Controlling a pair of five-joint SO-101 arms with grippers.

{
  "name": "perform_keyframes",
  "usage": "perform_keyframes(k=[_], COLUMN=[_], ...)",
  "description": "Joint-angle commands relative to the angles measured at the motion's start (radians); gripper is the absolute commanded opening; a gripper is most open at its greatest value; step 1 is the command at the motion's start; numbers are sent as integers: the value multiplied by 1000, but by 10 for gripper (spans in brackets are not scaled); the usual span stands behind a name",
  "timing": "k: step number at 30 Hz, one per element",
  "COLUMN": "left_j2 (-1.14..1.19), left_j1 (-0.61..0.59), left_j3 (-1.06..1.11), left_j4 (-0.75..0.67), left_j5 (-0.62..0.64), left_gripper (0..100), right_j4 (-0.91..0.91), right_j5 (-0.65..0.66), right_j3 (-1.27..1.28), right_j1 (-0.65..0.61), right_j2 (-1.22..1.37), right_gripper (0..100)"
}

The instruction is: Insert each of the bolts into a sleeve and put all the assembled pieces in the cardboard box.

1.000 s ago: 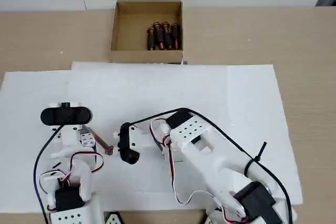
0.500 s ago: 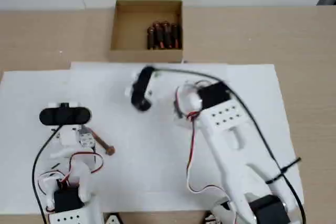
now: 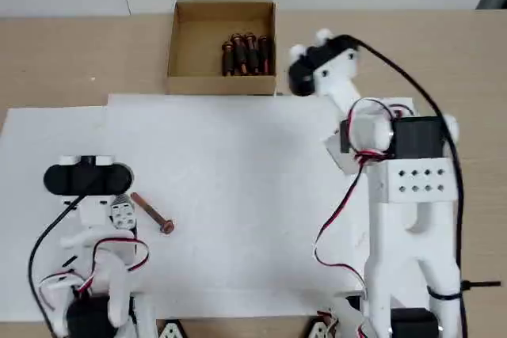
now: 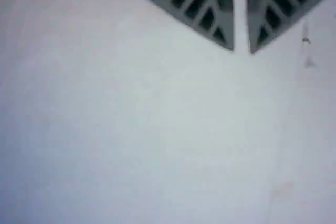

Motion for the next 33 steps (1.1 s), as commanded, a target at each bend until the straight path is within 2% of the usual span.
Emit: perform_keyframes(k=[1, 9, 15, 18, 24, 30, 33], left_j2=[161, 695, 951, 1051, 1203, 1309, 1343], left_j1=[5, 5, 5, 6, 9, 84, 115], left_j3=[-170, -618, -837, -871, -872, -875, -875], left_j4=[31, 130, 233, 264, 272, 311, 328], left_j5=[-5, -3, -25, -166, -543, -841, -967], left_gripper=[8, 6, 7, 7, 8, 9, 51], right_j4=[8, 28, 28, 28, 28, 19, 19], right_j5=[-15, -15, -15, -15, -15, -14, -9], right_j3=[-46, -43, -43, -43, -41, 20, 38], right_j1=[67, 139, 208, 237, 263, 263, 263], right_j2=[-36, -36, -36, -36, -35, -36, -36], right_gripper=[6, 6, 6, 7, 8, 9, 9])
